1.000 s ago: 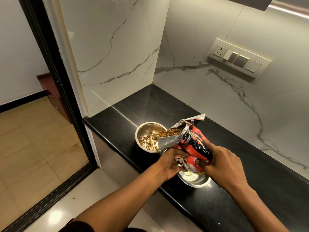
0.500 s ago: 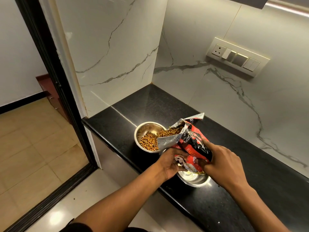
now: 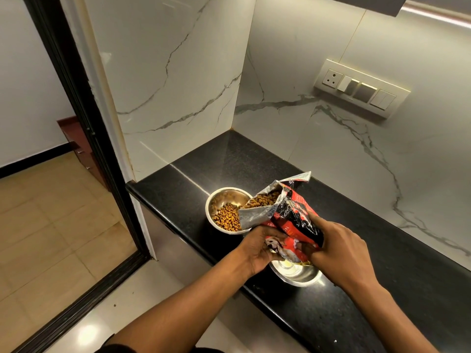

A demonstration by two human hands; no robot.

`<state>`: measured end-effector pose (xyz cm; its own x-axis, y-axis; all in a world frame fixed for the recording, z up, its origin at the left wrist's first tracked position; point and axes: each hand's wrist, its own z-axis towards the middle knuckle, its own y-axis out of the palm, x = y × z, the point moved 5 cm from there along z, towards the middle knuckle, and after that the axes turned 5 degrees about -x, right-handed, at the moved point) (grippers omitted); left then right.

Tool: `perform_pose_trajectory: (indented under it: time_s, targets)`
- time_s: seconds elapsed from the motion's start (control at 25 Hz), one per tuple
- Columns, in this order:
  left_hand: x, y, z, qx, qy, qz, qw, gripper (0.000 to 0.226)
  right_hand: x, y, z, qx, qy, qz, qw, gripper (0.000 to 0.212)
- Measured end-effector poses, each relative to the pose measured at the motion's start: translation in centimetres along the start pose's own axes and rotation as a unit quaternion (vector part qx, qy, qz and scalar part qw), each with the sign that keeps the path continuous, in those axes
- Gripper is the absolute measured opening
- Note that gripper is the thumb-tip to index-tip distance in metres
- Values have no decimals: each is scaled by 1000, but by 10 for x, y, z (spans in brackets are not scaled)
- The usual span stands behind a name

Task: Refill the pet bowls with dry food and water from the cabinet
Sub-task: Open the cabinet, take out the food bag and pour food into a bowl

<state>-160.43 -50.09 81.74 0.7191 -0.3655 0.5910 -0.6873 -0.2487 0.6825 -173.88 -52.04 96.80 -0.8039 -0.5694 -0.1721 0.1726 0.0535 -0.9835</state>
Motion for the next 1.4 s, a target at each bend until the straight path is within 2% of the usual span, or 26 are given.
perform_pose_trajectory:
  time_s: [0.2,0.32,0.48,0.56,0.68,0.84,1.0,1.16,1.32,1.4]
  targets:
    - [4,4,-5,10,-1,9,1000,26,5,2,-3,7,4,21,1000,82]
    - [8,6,-11,19,3,14,1000,11,8,4,-5,26,9,25,999,83]
    - [14,12,-18,20,9,36,999,10,17,10,-7,33,12,45,998,86]
    - [20,13,-20,31,18,57,998,13,26,13,-10,46,29,108,993,84]
    - [34,18,-22,59,38,109,992,41,38,22,-15,54,53,240,968,80]
    - [56,33,-42,83,107,196,971,56,44,34,-17,70,79,426,899,75]
    - [83,53,-70,82,220,305,923,48,39,32,-20,119,85,513,846,63]
    - [118,96,-98,70,309,441,840,42,32,2,-18,193,72,566,798,56]
    - [158,165,-125,16,406,490,771,46,30,-39,-9,270,66,624,731,60]
    - [178,199,-139,-12,451,490,746,46,30,-73,-4,297,46,622,723,59]
